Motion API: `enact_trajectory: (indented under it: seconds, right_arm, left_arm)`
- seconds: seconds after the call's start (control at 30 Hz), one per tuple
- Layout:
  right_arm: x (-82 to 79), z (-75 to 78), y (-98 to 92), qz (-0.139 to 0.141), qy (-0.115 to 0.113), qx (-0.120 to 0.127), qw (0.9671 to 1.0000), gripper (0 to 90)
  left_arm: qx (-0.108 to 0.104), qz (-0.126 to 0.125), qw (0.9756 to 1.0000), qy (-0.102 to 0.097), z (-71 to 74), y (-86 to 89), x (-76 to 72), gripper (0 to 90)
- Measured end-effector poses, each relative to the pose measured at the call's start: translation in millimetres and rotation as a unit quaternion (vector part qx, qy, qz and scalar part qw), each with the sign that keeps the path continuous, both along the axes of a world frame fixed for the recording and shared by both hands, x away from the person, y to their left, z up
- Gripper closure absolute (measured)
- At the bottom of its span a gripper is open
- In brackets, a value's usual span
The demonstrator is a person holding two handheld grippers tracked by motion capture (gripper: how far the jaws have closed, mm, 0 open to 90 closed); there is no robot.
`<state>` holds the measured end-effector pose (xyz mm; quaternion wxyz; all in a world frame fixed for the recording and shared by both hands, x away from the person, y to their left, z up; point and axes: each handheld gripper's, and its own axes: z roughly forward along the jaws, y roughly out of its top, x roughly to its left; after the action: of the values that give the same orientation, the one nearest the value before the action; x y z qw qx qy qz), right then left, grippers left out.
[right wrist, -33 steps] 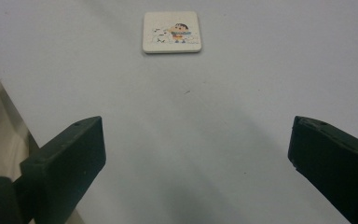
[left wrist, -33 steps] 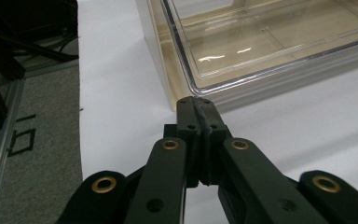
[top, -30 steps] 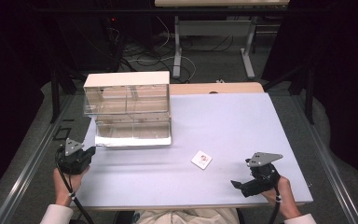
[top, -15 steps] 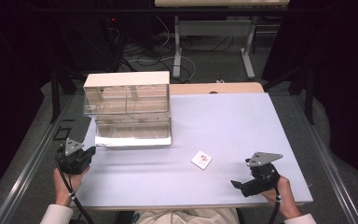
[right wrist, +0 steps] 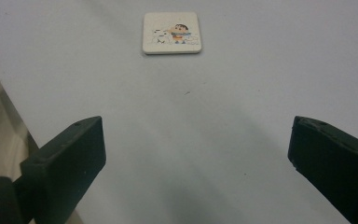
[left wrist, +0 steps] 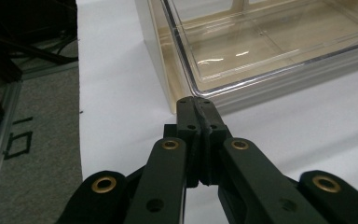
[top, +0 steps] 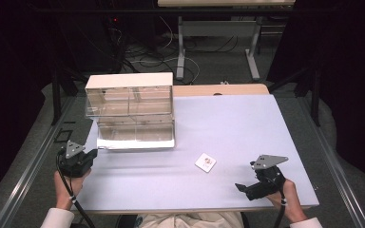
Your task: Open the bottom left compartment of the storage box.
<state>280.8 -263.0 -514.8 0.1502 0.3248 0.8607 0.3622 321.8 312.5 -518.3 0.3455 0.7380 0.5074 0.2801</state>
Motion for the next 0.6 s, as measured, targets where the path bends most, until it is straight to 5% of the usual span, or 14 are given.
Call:
enact_trajectory:
  seconds: [0.6]
  right_arm:
    - [0.1,0.1,0.1,0.000,0.000,0.000,1.0000,3.7]
  left_arm:
    - [-0.002,0.000,1.0000,0.002,0.3,0.5,0.1,90.0]
